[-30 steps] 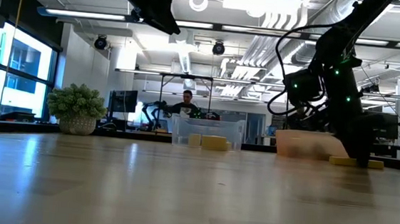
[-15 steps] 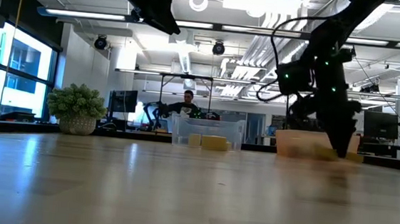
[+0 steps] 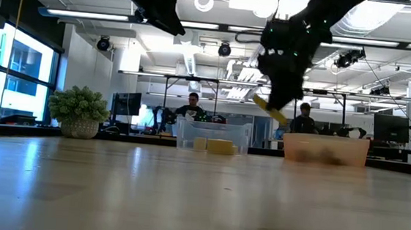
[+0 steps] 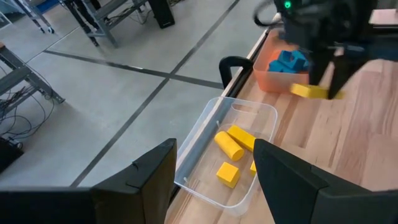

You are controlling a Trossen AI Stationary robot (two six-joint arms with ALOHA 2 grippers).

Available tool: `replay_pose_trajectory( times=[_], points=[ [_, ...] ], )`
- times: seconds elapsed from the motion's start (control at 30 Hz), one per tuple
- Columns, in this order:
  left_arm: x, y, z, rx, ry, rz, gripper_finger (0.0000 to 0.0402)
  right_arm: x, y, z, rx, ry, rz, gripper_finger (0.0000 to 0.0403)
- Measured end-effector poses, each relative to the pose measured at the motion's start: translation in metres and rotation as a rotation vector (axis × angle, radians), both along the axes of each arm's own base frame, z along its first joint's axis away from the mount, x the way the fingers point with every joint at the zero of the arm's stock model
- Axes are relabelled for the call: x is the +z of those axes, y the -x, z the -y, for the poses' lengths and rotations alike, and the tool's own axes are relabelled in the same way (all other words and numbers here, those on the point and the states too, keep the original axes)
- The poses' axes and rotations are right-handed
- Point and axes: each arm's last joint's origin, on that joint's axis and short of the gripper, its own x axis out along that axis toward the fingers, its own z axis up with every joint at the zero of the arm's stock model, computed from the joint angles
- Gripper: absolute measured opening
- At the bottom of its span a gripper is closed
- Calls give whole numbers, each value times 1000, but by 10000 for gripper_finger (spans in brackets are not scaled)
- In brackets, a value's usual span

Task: Sort & place blocks by color
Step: Put the yellow block into the transparent bin

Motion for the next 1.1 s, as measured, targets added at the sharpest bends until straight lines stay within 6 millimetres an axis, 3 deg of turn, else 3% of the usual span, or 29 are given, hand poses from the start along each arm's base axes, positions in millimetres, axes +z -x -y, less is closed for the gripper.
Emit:
replay_pose_trajectory(
  times=[0.3, 0.8, 0.93, 1.1],
  points=[
    [-1, 0, 0, 1, 5, -6, 202, 38, -26, 17, -137, 121, 299, 94],
    [-1, 0, 0, 0, 4, -7, 202, 67, -40, 36, -428, 375, 585, 94],
    [-1, 0, 0, -1, 4, -7, 202, 64, -45, 40, -450, 403, 600, 94],
    [-1, 0, 0, -3, 5, -7, 202, 38, -56, 46, -474, 312, 553, 94]
  ],
)
